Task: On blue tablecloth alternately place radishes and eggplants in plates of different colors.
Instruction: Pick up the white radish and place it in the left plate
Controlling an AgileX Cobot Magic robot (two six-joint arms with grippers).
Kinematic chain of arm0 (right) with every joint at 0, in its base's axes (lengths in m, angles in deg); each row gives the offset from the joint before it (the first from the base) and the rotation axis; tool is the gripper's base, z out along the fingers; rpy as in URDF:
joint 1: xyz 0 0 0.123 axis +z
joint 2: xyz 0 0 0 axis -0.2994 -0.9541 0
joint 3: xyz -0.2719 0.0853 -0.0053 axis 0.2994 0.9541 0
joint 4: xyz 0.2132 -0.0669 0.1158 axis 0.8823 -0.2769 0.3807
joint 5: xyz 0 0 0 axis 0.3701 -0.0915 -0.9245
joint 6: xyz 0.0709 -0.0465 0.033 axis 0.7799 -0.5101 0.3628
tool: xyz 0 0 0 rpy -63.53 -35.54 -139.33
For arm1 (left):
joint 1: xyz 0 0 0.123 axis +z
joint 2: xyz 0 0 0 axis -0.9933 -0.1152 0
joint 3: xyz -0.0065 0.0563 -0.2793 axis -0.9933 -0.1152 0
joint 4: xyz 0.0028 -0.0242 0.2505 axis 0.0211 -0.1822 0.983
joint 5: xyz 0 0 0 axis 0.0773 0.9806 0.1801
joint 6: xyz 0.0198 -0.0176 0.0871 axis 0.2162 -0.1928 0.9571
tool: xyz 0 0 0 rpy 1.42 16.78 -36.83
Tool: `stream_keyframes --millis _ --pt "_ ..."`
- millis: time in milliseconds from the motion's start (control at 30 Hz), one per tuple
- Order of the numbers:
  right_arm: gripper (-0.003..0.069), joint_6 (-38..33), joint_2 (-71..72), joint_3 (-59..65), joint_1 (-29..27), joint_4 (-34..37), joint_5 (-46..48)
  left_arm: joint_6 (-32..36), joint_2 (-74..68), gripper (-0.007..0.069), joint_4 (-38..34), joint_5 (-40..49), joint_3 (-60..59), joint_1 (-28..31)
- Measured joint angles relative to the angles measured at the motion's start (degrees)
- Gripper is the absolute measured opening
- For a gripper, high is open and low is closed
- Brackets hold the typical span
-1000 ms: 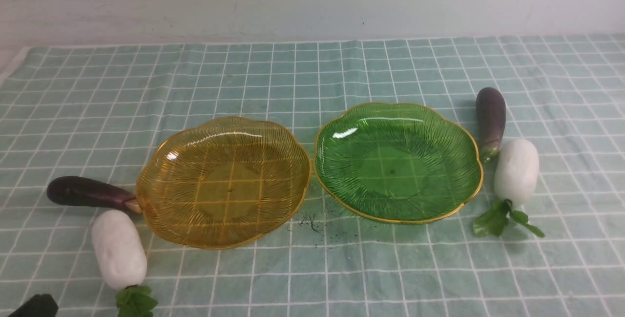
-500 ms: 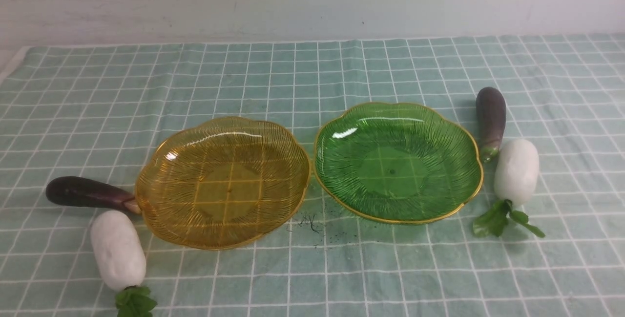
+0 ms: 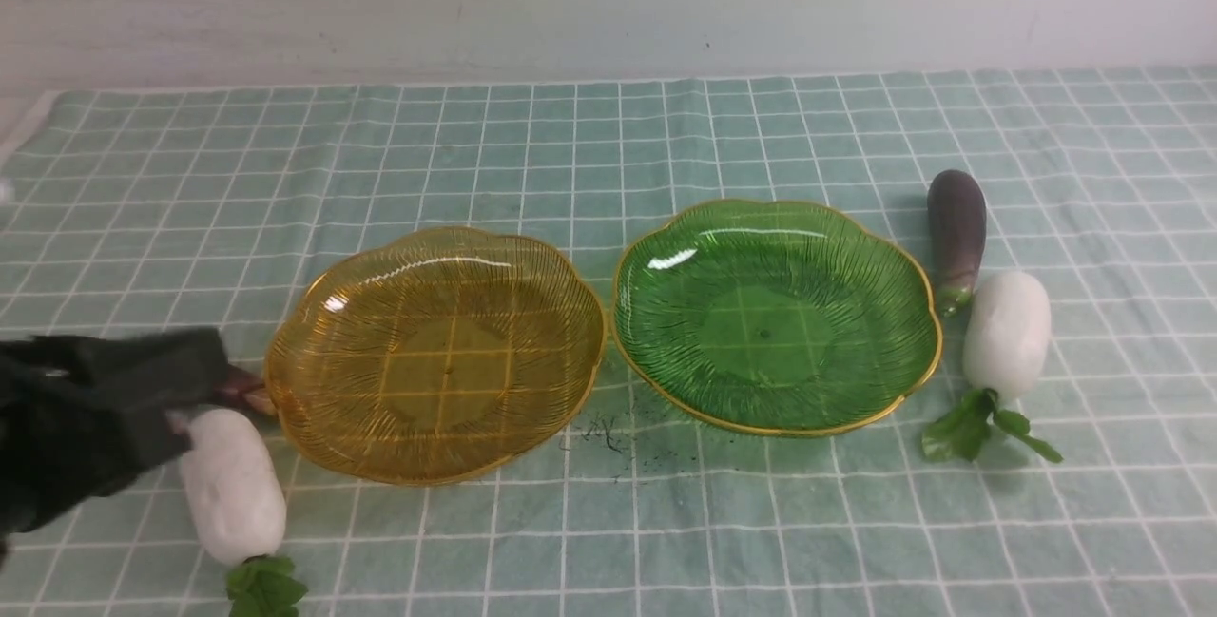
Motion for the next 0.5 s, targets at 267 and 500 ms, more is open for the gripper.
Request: stream_keyframes --millis 267,500 --pt "-0.0014 -1.3 -0.1 -2.3 0.0 1.8 0.1 -17.9 -19.7 -0.0008 20.8 7.5 5.3 0.1" --pt "-0.0014 -5.9 -15.3 -21.7 0.0 -8.7 20.8 -23.4 -26.7 -0.0004 23.1 8.1 6.8 4.2"
